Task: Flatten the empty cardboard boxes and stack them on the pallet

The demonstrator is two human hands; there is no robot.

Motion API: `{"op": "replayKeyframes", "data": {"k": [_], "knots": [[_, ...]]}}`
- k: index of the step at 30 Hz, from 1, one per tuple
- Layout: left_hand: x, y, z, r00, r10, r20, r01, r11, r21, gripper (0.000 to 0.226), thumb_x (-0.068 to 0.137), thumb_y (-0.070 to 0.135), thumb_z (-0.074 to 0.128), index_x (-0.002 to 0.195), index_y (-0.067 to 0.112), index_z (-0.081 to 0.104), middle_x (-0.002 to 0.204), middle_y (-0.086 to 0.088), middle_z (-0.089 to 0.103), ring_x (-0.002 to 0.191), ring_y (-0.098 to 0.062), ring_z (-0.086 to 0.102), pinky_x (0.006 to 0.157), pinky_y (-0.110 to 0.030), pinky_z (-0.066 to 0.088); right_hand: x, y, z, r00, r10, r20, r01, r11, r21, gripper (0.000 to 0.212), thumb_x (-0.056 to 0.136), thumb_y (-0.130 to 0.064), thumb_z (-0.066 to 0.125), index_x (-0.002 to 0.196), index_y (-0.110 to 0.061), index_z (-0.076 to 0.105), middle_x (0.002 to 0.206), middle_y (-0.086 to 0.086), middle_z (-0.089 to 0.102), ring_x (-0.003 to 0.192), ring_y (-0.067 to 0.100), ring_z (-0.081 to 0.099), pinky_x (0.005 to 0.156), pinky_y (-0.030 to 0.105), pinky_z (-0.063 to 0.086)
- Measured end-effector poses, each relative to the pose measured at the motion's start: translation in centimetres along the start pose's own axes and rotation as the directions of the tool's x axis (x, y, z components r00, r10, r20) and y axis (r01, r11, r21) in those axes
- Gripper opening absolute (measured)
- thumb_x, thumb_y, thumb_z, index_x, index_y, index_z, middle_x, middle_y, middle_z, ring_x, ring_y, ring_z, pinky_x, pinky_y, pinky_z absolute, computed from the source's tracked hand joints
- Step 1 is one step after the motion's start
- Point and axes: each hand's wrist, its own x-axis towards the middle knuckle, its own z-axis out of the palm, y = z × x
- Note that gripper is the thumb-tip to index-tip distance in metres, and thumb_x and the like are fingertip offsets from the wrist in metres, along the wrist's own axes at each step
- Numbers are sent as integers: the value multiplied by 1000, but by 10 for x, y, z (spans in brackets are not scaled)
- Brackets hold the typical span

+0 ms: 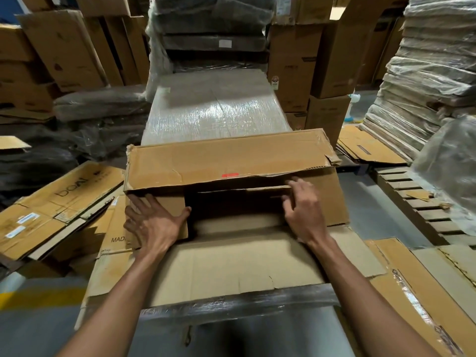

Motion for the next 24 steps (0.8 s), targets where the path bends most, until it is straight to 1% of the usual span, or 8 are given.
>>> {"op": "replayKeyframes", "data": {"k": [4, 6, 8, 11, 13, 16, 21, 24], "knots": [[-5, -2, 1, 999, 33, 5, -33, 999, -7, 117, 77, 75, 67, 155, 4, 18, 165, -26, -10, 144, -54, 15, 113, -68, 23, 14, -33, 13, 991, -66, 115, 66, 998, 4, 47, 88, -10, 69, 134, -5, 61, 131, 15, 66, 126, 34, 56, 118, 47, 33], [-5, -2, 2, 999, 37, -11, -37, 999, 21, 120, 72, 80, 66, 154, 6, 19, 165, -23, -10, 141, -53, 22, 109, -66, 31, 20, -43, 14, 992, -115, 46, 116, 993, -23, 45, 87, -12, 70, 131, -2, 61, 125, 17, 67, 119, 37, 59, 111, 52, 41], [-7, -3, 4, 998, 42, -43, -41, 999, 24, 126, 70, 84, 64, 157, 8, 14, 166, -21, -10, 139, -51, 26, 106, -63, 35, 30, -50, 13, 979, -176, -102, 169, 983, -75, 44, 90, -16, 67, 131, -1, 62, 122, 19, 69, 117, 40, 61, 107, 57, 44], [-11, -7, 9, 995, 69, -72, -71, 997, -14, 135, 69, 82, 66, 160, 13, -6, 166, -21, -11, 140, -51, 25, 106, -65, 34, 54, -60, 4, 937, -291, -194, 259, 950, -175, 54, 96, -27, 60, 145, -6, 52, 140, 17, 61, 134, 39, 51, 115, 55, 34], [-13, -9, 12, 994, 72, -77, -75, 997, -30, 138, 68, 82, 68, 160, 16, -11, 167, -20, -11, 141, -51, 24, 107, -65, 33, 76, -64, -2, 933, -330, -145, 290, 926, -241, 64, 98, -33, 57, 156, -12, 38, 156, 11, 46, 148, 32, 36, 121, 54, 26], [-15, -12, 14, 994, 71, -88, -76, 996, -46, 139, 66, 83, 69, 160, 16, -10, 167, -19, -10, 141, -52, 24, 107, -66, 33, 106, -67, -6, 941, -335, -49, 303, 897, -322, 75, 98, -40, 59, 161, -17, 26, 166, 5, 28, 155, 26, 19, 124, 55, 16], [-16, -13, 16, 995, 55, -83, -60, 996, -61, 142, 67, 81, 70, 159, 18, -18, 166, -13, -21, 141, -51, 23, 110, -66, 32, 134, -68, 0, 952, -302, 41, 294, 872, -391, 85, 92, -40, 68, 162, -17, 24, 168, 4, 22, 156, 25, 19, 124, 57, 15], [-17, -15, 22, 990, 87, -110, -98, 991, -92, 145, 66, 79, 73, 158, 20, -22, 165, -12, -26, 140, -53, 24, 109, -70, 30, 145, -68, 7, 959, -267, 93, 282, 869, -406, 81, 94, -36, 68, 161, -18, 27, 167, 5, 26, 154, 29, 22, 122, 58, 20]]}}
